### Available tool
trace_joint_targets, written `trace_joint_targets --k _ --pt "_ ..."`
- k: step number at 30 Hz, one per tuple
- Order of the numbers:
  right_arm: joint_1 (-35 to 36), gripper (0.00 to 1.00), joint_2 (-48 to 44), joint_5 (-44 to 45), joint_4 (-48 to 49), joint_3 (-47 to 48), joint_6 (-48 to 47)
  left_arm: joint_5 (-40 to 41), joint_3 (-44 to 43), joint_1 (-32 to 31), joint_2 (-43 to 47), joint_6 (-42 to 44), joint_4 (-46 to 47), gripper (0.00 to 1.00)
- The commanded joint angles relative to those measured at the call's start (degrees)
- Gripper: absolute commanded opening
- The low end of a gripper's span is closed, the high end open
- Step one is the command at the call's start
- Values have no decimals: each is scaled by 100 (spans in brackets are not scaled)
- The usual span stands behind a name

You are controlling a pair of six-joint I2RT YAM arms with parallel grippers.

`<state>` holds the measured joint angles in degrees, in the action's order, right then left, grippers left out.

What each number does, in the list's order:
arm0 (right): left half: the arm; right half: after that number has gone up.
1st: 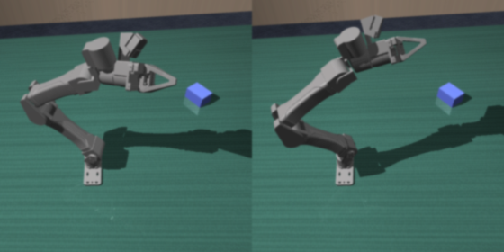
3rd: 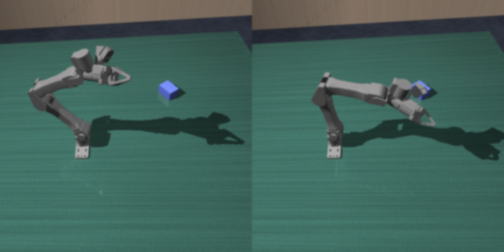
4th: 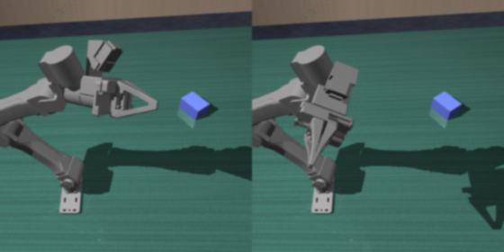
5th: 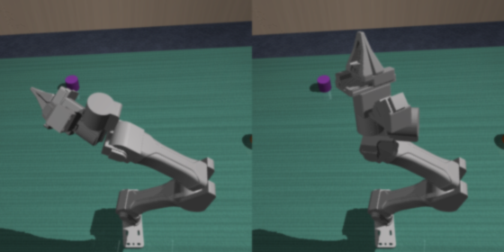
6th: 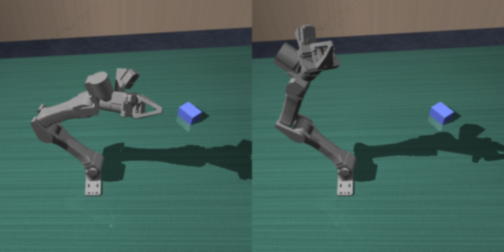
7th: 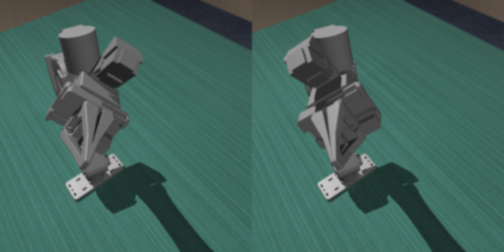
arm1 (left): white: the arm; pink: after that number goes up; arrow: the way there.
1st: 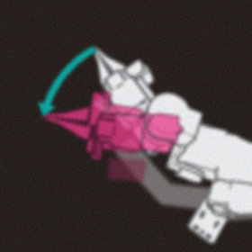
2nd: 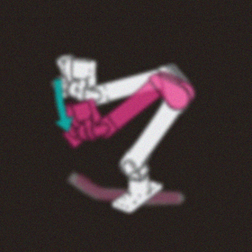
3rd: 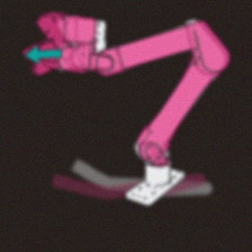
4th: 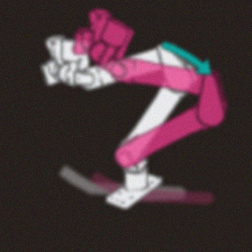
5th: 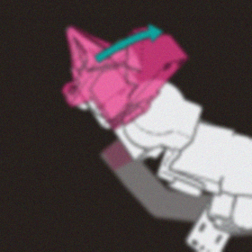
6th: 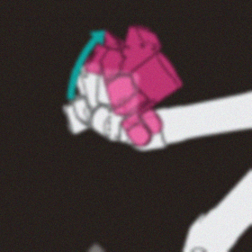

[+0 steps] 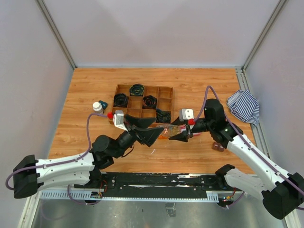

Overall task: Sort the pills into containers
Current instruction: Pick up the pill bottle at the center of the board, then unscrew the lid of the pill bottle.

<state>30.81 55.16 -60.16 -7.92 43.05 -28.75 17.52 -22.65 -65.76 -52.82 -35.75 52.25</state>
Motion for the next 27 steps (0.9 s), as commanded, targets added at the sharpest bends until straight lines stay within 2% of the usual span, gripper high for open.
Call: trace_joint_targets --k 1,5,9,15,22,27 --pt "-134 1 11 -288 -423 304 21 -981 54 -18 736 2070 -1111 99" --pt "-162 1 71 -333 -429 319 56 -1739 -16 -20 1041 3184 -1832 97" --pt "-155 1 94 -370 -453 323 4 -1822 -72 33 902 3582 -1997 96" --pt "-154 1 146 -385 -525 329 -94 -2367 -147 516 435 3007 -1668 97" --pt "-156 0 145 -366 -579 305 -236 -2547 -14 570 -43 2542 -801 95" --pt "-154 1 161 -347 -605 286 -295 -2622 -70 591 -321 2419 -528 78"
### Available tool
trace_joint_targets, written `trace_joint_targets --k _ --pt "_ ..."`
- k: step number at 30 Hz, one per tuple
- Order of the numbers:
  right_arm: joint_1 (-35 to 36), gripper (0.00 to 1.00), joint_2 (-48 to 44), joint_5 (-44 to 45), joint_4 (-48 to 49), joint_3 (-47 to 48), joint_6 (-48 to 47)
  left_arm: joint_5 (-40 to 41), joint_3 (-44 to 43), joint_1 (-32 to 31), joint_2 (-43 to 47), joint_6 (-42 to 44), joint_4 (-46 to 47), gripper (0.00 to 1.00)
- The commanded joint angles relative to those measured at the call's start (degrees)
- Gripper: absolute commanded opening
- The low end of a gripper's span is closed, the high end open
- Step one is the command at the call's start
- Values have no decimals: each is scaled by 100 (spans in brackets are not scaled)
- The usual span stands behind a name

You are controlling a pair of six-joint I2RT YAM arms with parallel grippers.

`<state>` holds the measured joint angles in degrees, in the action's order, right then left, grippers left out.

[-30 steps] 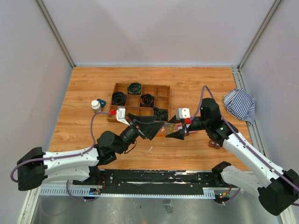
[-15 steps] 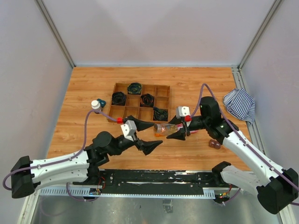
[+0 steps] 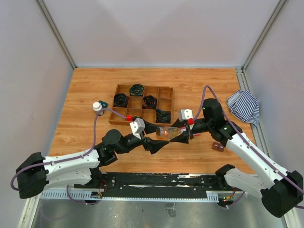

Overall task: Sort the pills into containers
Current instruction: Unscrew the lid of the pill bottle.

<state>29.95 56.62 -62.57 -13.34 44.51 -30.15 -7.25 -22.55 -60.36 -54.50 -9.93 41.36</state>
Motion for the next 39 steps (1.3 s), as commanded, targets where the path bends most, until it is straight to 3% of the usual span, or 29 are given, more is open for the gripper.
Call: trace_joint_targets --k 1,4,7,9,11,12,14,16,19,21,27,39 --pt "-71 1 13 -107 -61 136 -164 -150 -83 53 -195 -207 603 77" --pt "-69 2 23 -119 -58 128 -184 -233 -99 57 -326 -315 757 73" --pt "-70 4 24 -142 -65 110 -199 -236 -145 66 -426 -389 803 62" --pt "-73 7 19 -157 -64 101 -229 -189 -171 73 -491 -454 830 49" --pt "-69 11 6 -153 -58 77 -266 -210 -164 87 -553 -544 942 24" --pt "-69 16 -2 -139 -62 68 -283 -192 -147 92 -579 -648 1016 12" --pt "-71 37 -21 -69 -56 68 -284 -191 -128 117 -641 -832 1101 1" --pt "-72 59 -35 2 -57 80 -262 -200 -103 125 -678 -1065 1179 0" --pt "-69 84 -75 138 93 57 -114 -154 12 121 -776 -1490 1454 0" --pt "-61 92 -106 201 416 -36 131 -97 38 127 -866 -1716 1540 0" --pt "48 88 -99 586 714 -132 333 32 12 121 -1008 -1846 1558 0" --pt "180 60 -99 299 412 -90 -93 128 -24 121 -1093 -1851 1562 0"
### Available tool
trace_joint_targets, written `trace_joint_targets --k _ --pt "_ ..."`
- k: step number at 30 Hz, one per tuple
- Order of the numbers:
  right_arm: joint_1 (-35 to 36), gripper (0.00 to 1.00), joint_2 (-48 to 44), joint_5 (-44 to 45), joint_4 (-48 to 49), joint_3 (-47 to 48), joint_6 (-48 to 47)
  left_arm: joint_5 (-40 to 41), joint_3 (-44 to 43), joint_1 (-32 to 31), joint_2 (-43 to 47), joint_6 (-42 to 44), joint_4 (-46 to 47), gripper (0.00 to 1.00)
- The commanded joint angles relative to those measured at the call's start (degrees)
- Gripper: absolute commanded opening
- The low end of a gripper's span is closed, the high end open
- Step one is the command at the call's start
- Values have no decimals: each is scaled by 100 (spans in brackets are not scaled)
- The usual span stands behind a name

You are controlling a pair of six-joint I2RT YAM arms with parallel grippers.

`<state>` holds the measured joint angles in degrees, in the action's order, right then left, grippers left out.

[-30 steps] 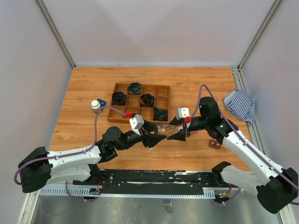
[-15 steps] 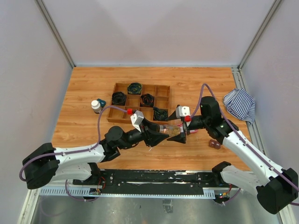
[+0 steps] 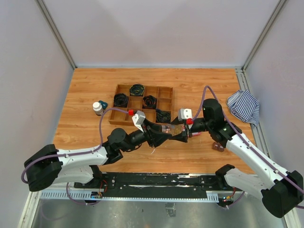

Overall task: Sort the pills into containers
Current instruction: Unscrew the lid of the pill bottle.

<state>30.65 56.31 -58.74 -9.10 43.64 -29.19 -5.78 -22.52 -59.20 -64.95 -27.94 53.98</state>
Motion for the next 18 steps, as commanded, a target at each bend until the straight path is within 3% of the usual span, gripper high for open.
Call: trace_joint_targets --k 1,9,12,16,17,18 --pt "115 59 -68 -81 -20 -11 -204 -13 -25 8 -59 -53 306 0" --pt "180 58 -68 -96 -56 -7 -253 -34 -63 12 -81 -53 267 0" --pt "197 46 -59 -125 -93 3 -290 -20 -72 5 -86 -53 242 0" --pt "211 23 -51 -154 -201 36 -353 -10 -86 12 -61 -64 194 1" --pt "211 19 -51 -169 -262 53 -389 4 -92 11 -44 -74 195 4" --pt "212 14 -53 -197 -343 87 -451 -1 -94 7 -30 -93 185 14"
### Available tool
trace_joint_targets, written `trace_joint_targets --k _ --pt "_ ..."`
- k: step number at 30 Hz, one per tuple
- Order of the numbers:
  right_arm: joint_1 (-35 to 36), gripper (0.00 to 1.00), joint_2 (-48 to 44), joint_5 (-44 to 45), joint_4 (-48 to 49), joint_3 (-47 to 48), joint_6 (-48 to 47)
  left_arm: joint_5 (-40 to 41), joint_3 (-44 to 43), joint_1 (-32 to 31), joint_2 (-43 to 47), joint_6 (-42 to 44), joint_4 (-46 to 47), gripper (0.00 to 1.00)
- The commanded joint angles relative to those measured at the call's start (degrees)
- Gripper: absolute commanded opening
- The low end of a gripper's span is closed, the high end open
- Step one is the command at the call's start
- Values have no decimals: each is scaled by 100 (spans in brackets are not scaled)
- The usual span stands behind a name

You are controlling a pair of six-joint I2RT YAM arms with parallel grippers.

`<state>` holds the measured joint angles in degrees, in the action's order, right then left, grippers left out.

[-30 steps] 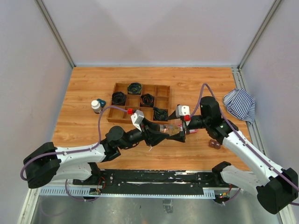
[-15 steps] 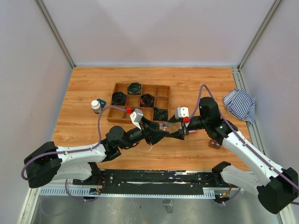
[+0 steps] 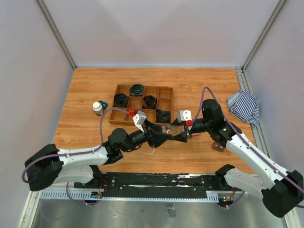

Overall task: Sort the pills into containers
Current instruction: Unscrew the lid of the pill bottle.

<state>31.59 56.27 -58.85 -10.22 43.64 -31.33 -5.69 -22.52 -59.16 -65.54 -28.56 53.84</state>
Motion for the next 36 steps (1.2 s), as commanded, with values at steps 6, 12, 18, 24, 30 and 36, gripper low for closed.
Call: trace_joint_targets --k 6,12,18,24,30,36 --pt "95 1 -37 -178 -362 160 -295 -176 36 3 364 -45 254 76" --pt "-26 1 -20 -365 -452 252 -206 0 266 1 1230 312 -189 92" --pt "-273 1 -15 -819 -642 383 -131 -333 276 3 2087 1469 -1421 95" --pt "-346 1 -26 -1009 -833 417 -304 -1061 251 2 2174 3075 -1741 94" --pt "-356 1 4 -1124 -941 419 -457 -1284 118 2 1912 4086 -1789 88" --pt "-356 1 24 -1160 -1009 413 -580 -1348 -182 25 1572 4331 -1924 82"
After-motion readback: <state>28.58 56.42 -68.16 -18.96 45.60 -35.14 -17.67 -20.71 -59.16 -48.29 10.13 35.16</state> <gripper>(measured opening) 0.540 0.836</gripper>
